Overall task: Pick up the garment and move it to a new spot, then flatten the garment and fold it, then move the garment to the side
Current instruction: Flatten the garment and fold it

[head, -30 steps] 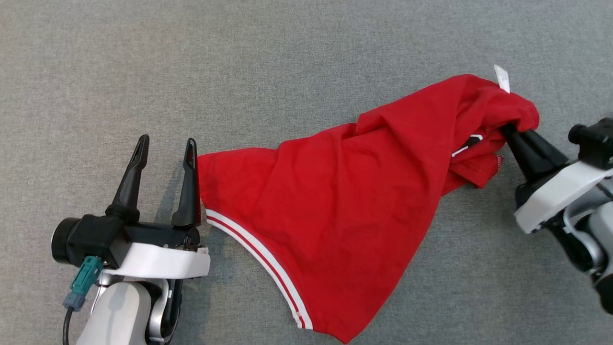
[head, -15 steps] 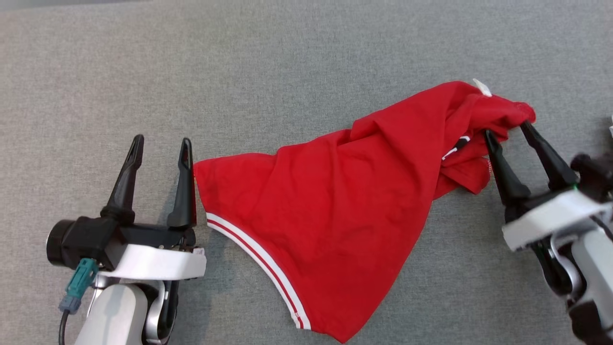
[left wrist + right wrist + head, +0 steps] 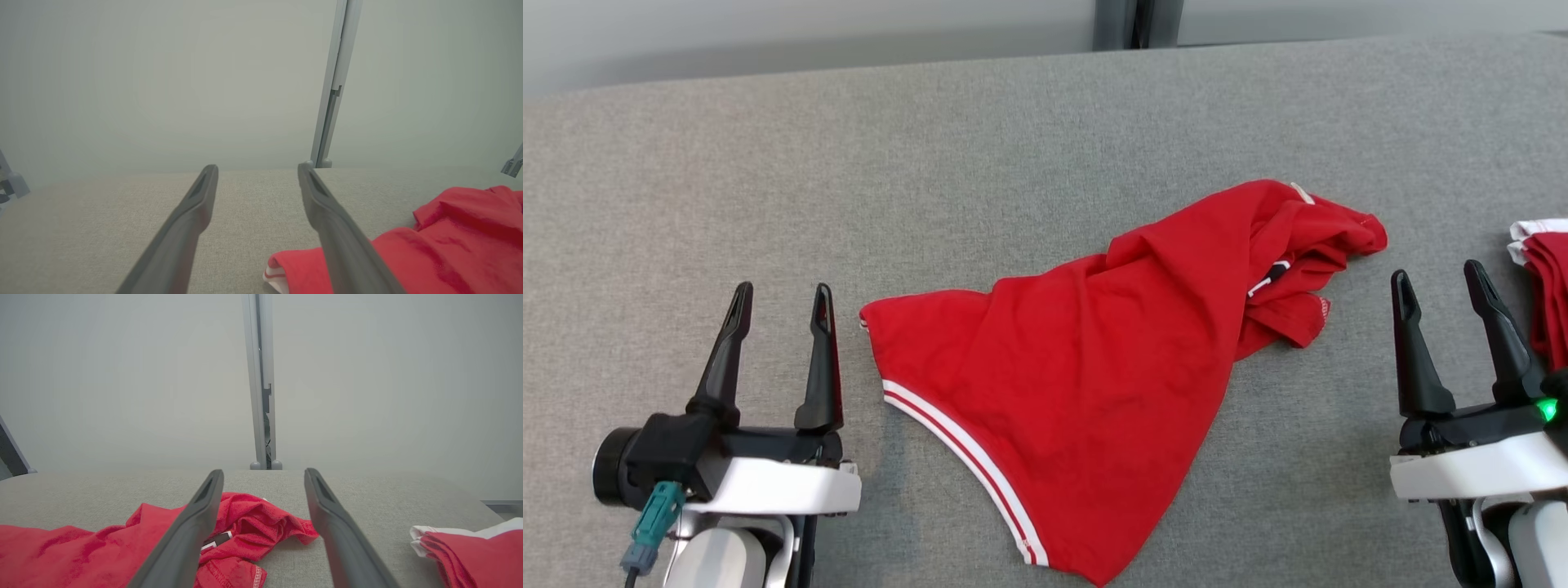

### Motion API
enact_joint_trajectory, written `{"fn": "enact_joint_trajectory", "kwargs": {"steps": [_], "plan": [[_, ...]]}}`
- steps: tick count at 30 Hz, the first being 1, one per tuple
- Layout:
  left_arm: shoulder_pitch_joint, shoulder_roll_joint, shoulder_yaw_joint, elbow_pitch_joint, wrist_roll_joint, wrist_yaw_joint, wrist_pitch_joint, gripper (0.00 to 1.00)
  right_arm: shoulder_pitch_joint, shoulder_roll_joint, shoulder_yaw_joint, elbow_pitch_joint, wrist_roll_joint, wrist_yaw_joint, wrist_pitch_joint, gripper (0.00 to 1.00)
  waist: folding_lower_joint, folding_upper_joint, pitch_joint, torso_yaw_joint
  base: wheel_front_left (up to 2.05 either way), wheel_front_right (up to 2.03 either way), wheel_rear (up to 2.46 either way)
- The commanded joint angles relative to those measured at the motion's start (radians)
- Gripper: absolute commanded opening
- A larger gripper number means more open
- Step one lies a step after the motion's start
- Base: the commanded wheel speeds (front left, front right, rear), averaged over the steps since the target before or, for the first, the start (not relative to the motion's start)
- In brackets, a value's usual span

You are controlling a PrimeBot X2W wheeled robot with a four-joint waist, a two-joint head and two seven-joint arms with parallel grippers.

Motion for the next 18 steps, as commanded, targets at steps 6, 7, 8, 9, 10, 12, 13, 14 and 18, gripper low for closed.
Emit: {"fn": "enact_joint_trajectory", "kwargs": {"steps": [6, 7, 8, 9, 10, 12, 13, 14, 18], "plan": [[0.046, 0.007, 0.005, -0.013, 0.011, 0.018, -0.004, 1.0, 0.067, 0.06, -0.057, -0.099, -0.082, 0.0, 0.048, 1.0, 0.0, 0.0, -0.051, 0.011, 0.0, 0.0, 0.0], [0.054, 0.008, 0.004, -0.015, 0.011, 0.021, -0.004, 1.0, 0.077, 0.068, -0.061, -0.116, -0.089, 0.0, 0.057, 1.0, 0.0, 0.0, -0.057, 0.014, 0.0, 0.0, 0.0], [0.062, 0.008, 0.003, -0.016, 0.01, 0.024, -0.003, 1.0, 0.087, 0.074, -0.064, -0.128, -0.099, 0.0, 0.067, 1.0, 0.0, 0.0, -0.064, 0.016, 0.0, 0.0, 0.0], [0.069, 0.009, 0.002, -0.018, 0.011, 0.026, -0.002, 1.0, 0.1, 0.08, -0.067, -0.142, -0.105, 0.0, 0.076, 1.0, 0.0, 0.0, -0.069, 0.018, 0.0, 0.0, 0.0], [0.076, 0.009, 0.0, -0.019, 0.012, 0.027, 0.0, 1.0, 0.111, 0.087, -0.067, -0.151, -0.105, 0.0, 0.086, 1.0, 0.0, 0.0, -0.074, 0.021, 0.0, 0.0, 0.0], [0.09, 0.009, -0.005, -0.021, 0.01, 0.03, 0.003, 1.0, 0.129, 0.093, -0.071, -0.167, -0.114, 0.0, 0.102, 1.0, 0.0, 0.0, -0.086, 0.025, 0.0, 0.0, 0.0], [0.097, 0.008, -0.007, -0.019, 0.009, 0.03, 0.008, 1.0, 0.138, 0.096, -0.072, -0.173, -0.116, 0.0, 0.11, 1.0, 0.0, 0.0, -0.092, 0.028, 0.0, 0.0, 0.0], [0.101, 0.008, -0.01, -0.019, 0.008, 0.031, 0.009, 1.0, 0.146, 0.1, -0.074, -0.178, -0.118, 0.0, 0.116, 1.0, 0.0, 0.0, -0.097, 0.029, 0.0, 0.0, 0.0], [0.114, 0.006, -0.018, -0.018, 0.006, 0.033, 0.017, 1.0, 0.161, 0.108, -0.079, -0.189, -0.12, 0.0, 0.131, 1.0, 0.0, 0.0, -0.107, 0.034, 0.0, 0.0, 0.0]]}}
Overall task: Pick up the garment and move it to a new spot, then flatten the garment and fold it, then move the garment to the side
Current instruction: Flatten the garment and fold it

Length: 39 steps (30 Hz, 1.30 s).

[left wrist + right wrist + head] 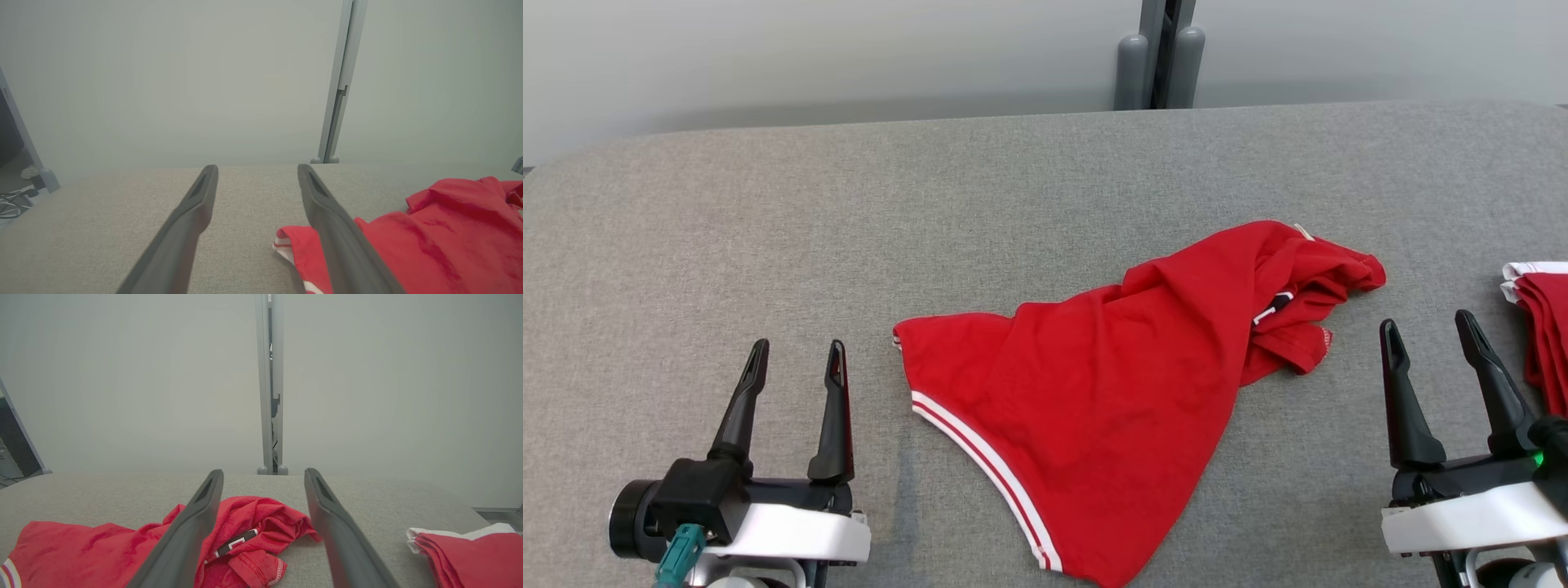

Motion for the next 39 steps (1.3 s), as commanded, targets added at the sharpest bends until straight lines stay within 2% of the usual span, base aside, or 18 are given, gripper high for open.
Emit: {"fn": "enact_joint_trajectory", "kwargs": {"steps": [1, 11, 15, 21, 25, 27, 29, 35, 36, 37, 38, 39], "plan": [[0.011, 0.002, 0.0, -0.001, -0.003, 0.003, 0.004, 1.0, 0.007, 0.0, -0.005, -0.004, -0.003, 0.0, 0.002, 1.0, 0.0, 0.0, -0.001, 0.001, 0.0, 0.0, 0.0], [-0.009, 0.004, -0.015, -0.004, -0.004, 0.004, 0.008, 1.0, 0.004, 0.007, -0.007, -0.011, 0.004, 0.0, 0.018, 1.0, 0.0, 0.0, 0.006, 0.01, 0.0, 0.0, 0.0], [-0.019, 0.005, -0.06, -0.006, -0.018, -0.038, 0.057, 1.0, -0.004, 0.003, -0.011, -0.013, 0.005, 0.0, 0.02, 1.0, 0.0, 0.0, 0.017, 0.014, 0.0, 0.0, 0.0], [-0.001, -0.003, -0.162, 0.015, -0.086, -0.138, 0.214, 1.0, -0.013, -0.004, -0.005, -0.008, 0.005, 0.0, 0.027, 1.0, 0.0, 0.0, 0.049, 0.0, 0.0, 0.0, 0.0], [0.025, -0.013, -0.202, 0.045, -0.159, -0.186, 0.314, 1.0, -0.02, -0.001, -0.003, -0.001, 0.008, 0.0, 0.025, 1.0, 0.0, 0.0, 0.076, -0.015, 0.0, 0.0, 0.0], [0.03, -0.017, -0.21, 0.048, -0.175, -0.195, 0.339, 1.0, -0.023, 0.0, -0.004, 0.0, 0.009, 0.0, 0.024, 1.0, 0.0, 0.0, 0.081, -0.017, 0.0, 0.0, 0.0], [0.044, -0.018, -0.225, 0.057, -0.22, -0.21, 0.407, 1.0, -0.03, 0.004, -0.006, 0.006, 0.01, 0.0, 0.017, 1.0, 0.0, 0.0, 0.099, -0.024, 0.0, 0.0, 0.0], [0.041, -0.02, -0.237, 0.075, -0.267, -0.22, 0.477, 1.0, -0.043, 0.006, -0.002, 0.018, 0.013, 0.0, 0.009, 1.0, 0.0, 0.0, 0.118, -0.032, 0.0, 0.0, 0.0], [0.038, -0.017, -0.24, 0.079, -0.264, -0.218, 0.487, 0.83, -0.046, 0.007, -0.001, 0.02, 0.013, 0.0, 0.008, 1.0, 0.0, 0.0, 0.12, -0.033, 0.0, 0.0, 0.0], [0.038, -0.018, -0.244, 0.08, -0.269, -0.22, 0.492, 0.48, -0.049, 0.008, -0.001, 0.022, 0.015, 0.0, 0.006, 1.0, 0.0, 0.0, 0.121, -0.035, 0.0, 0.0, 0.0], [0.037, -0.022, -0.244, 0.076, -0.279, -0.225, 0.493, 0.0, -0.053, 0.008, -0.001, 0.024, 0.016, 0.0, 0.006, 1.0, 0.0, 0.0, 0.123, -0.035, 0.0, 0.0, 0.0], [0.033, -0.021, -0.247, 0.074, -0.281, -0.228, 0.496, 0.0, -0.055, 0.008, -0.002, 0.026, 0.016, 0.0, 0.007, 1.0, 0.0, 0.0, 0.124, -0.035, 0.0, 0.0, 0.0]]}}
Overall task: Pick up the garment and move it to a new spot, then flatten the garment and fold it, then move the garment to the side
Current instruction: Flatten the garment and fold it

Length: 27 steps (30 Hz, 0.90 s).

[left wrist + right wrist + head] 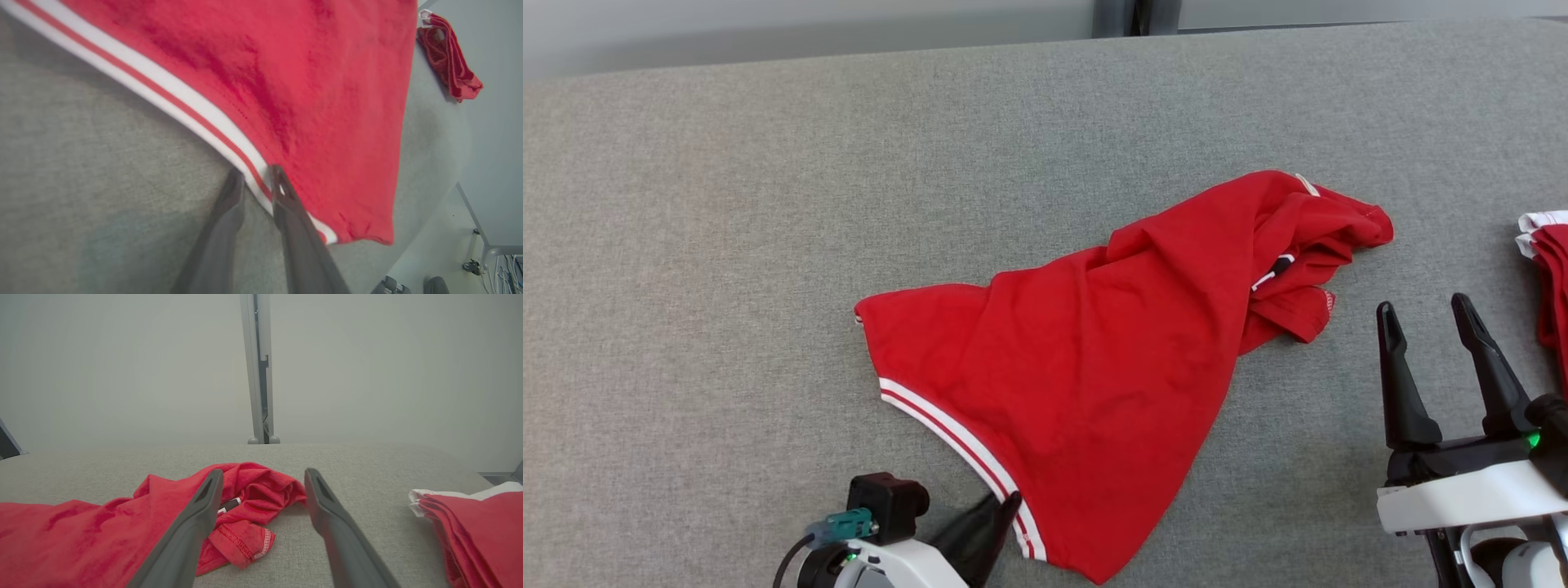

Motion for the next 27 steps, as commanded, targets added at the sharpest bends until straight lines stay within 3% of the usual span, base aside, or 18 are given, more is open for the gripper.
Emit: {"fn": "enact_joint_trajectory", "kwargs": {"steps": [1, 8, 13, 27], "plan": [[-0.006, 0.006, -0.005, 0.0, -0.008, -0.009, 0.007, 0.0, -0.015, 0.0, -0.006, 0.002, 0.007, 0.0, -0.005, 1.0, 0.0, -0.0001, 0.002, 0.0, 0.0, 0.0, 0.0], [-0.046, 0.013, 0.024, -0.098, -0.018, -0.03, -0.065, 0.0, -0.02, 0.002, -0.022, 0.011, 0.007, 0.0, -0.02, 1.0, 0.0, -0.0001, -0.004, 0.006, 0.0, 0.0, 0.0], [-0.095, 0.042, 0.056, -0.229, 0.022, -0.02, -0.101, 0.0, -0.011, 0.006, -0.036, 0.007, 0.0, 0.0, -0.022, 1.0, 0.0, -0.0001, -0.026, 0.017, 0.0, 0.0, 0.0], [-0.209, 0.125, 0.14, -0.544, 0.072, 0.015, -0.037, 0.0, 0.003, 0.02, -0.045, 0.009, 0.004, 0.0, -0.024, 1.0, 0.0, -0.0001, -0.069, 0.01, 0.0, 0.0, 0.0]]}}
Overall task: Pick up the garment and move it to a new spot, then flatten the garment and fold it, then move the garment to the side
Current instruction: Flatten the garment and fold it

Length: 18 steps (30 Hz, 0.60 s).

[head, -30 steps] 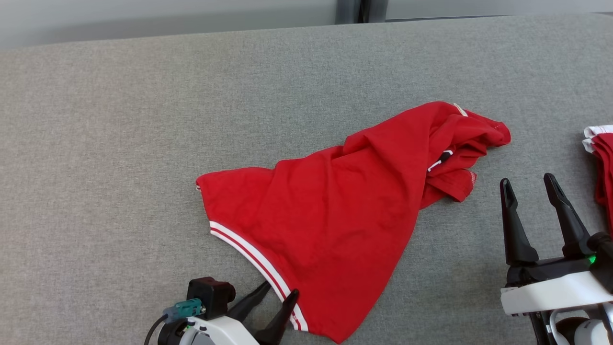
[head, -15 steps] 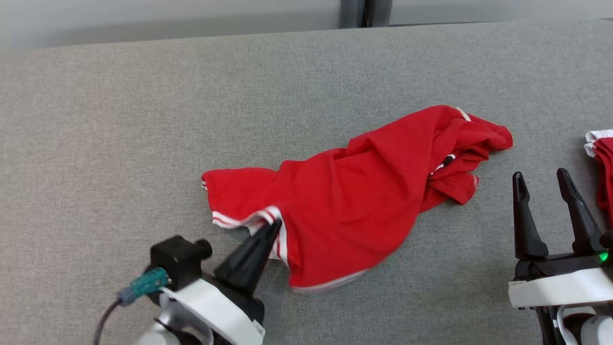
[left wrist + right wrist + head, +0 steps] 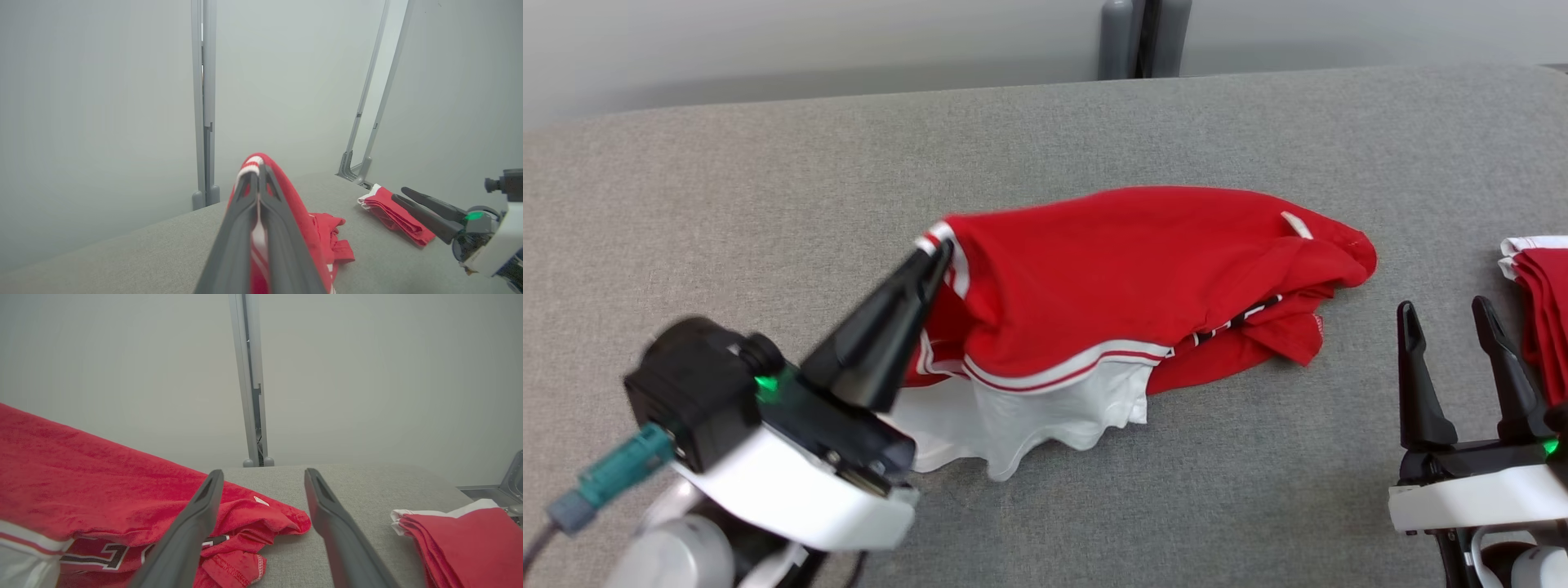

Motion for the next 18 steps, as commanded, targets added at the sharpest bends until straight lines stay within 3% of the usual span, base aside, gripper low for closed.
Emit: {"fn": "enact_joint_trajectory", "kwargs": {"steps": [1, 8, 18], "plan": [[-0.039, 0.013, 0.025, 0.0, 0.011, 0.01, 0.004, 0.0, -0.002, 0.0, -0.006, 0.0, 0.006, 0.0, -0.006, 1.0, 0.0, 0.0, 0.003, -0.003, 0.0, 0.0, 0.0], [-0.132, 0.032, 0.112, 0.19, -0.032, 0.029, 0.028, 0.0, -0.029, 0.004, 0.024, 0.009, 0.015, 0.0, -0.011, 1.0, 0.0, 0.0, 0.031, -0.044, 0.0, 0.0, 0.0], [-0.258, 0.05, 0.19, 0.647, -0.069, 0.019, -0.027, 0.0, -0.066, 0.006, 0.064, 0.045, 0.029, 0.0, -0.021, 1.0, 0.0, 0.0, 0.1, -0.098, 0.0, 0.0, 0.0]]}}
